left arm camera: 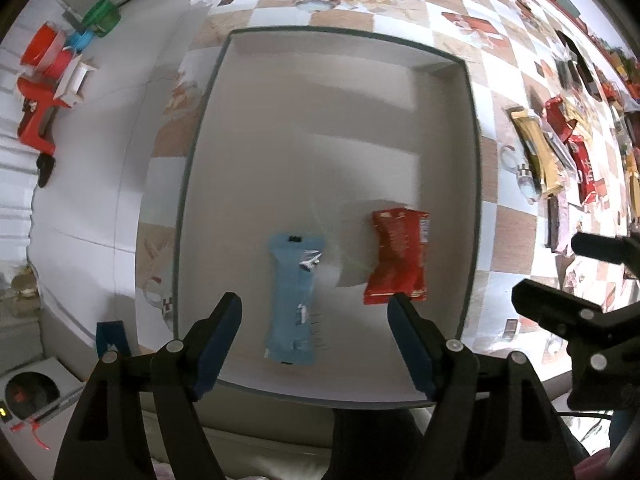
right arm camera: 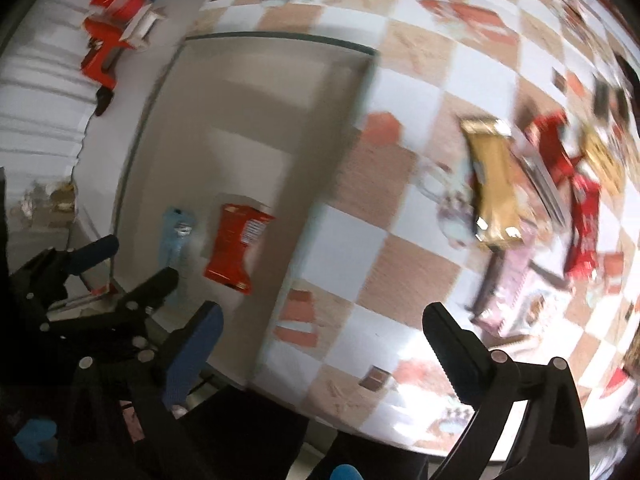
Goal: Organize snacks
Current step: 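Withdraw both tools from the tray back toward the snack pile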
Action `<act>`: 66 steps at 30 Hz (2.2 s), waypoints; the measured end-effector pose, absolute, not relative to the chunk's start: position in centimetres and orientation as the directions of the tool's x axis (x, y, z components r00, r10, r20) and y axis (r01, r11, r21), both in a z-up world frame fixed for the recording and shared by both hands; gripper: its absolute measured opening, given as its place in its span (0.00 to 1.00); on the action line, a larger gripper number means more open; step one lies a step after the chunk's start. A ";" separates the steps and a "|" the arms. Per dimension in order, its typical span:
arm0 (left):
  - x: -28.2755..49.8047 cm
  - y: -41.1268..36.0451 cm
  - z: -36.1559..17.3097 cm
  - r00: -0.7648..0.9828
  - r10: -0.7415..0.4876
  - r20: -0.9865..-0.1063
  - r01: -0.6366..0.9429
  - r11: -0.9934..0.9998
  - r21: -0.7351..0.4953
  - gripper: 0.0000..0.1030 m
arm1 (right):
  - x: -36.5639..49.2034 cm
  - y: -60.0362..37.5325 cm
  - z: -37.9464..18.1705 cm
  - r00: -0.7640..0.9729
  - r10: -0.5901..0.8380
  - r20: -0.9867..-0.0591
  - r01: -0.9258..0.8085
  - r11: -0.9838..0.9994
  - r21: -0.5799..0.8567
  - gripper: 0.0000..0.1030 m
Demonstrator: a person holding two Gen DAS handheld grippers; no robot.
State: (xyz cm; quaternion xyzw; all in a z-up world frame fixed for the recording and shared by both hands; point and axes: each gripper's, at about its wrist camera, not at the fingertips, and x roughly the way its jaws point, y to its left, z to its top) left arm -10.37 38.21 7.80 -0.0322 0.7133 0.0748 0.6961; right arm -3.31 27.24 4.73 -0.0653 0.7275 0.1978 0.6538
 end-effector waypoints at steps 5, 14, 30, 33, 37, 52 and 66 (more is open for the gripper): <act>-9.1 36.1 8.6 -0.015 0.069 -0.997 -0.103 0.992 0.070 0.76 | -3.8 23.8 4.3 -0.151 0.172 -0.974 -0.288 0.935 0.209 0.98; -7.8 32.3 9.4 -0.002 0.081 -0.997 -0.013 0.997 0.081 0.76 | -3.8 18.0 4.6 -0.151 0.195 -0.969 -0.157 0.963 0.218 0.98; -7.7 28.4 8.9 -0.012 0.074 -0.997 0.081 0.994 0.072 0.77 | -5.4 9.6 3.9 -0.172 0.207 -0.963 0.041 0.978 0.203 0.98; -7.7 27.7 8.6 -0.021 0.069 -0.997 0.092 0.994 0.067 0.77 | -5.7 7.3 3.7 -0.174 0.199 -0.964 0.091 0.978 0.185 0.98; -7.7 27.1 8.2 -0.037 0.064 -0.997 0.106 0.993 0.060 0.77 | -6.7 5.6 2.7 -0.207 0.196 -0.958 0.151 0.974 0.167 0.98; -7.4 26.2 7.4 -0.067 0.074 -0.995 0.150 0.987 0.063 0.77 | -8.6 5.2 -0.5 -0.286 0.141 -0.948 0.130 0.986 0.107 0.98; -3.6 21.8 6.9 -0.112 0.027 -0.993 0.147 0.989 0.011 0.77 | -7.4 5.0 -2.2 -0.256 0.051 -0.965 0.058 0.998 0.037 0.99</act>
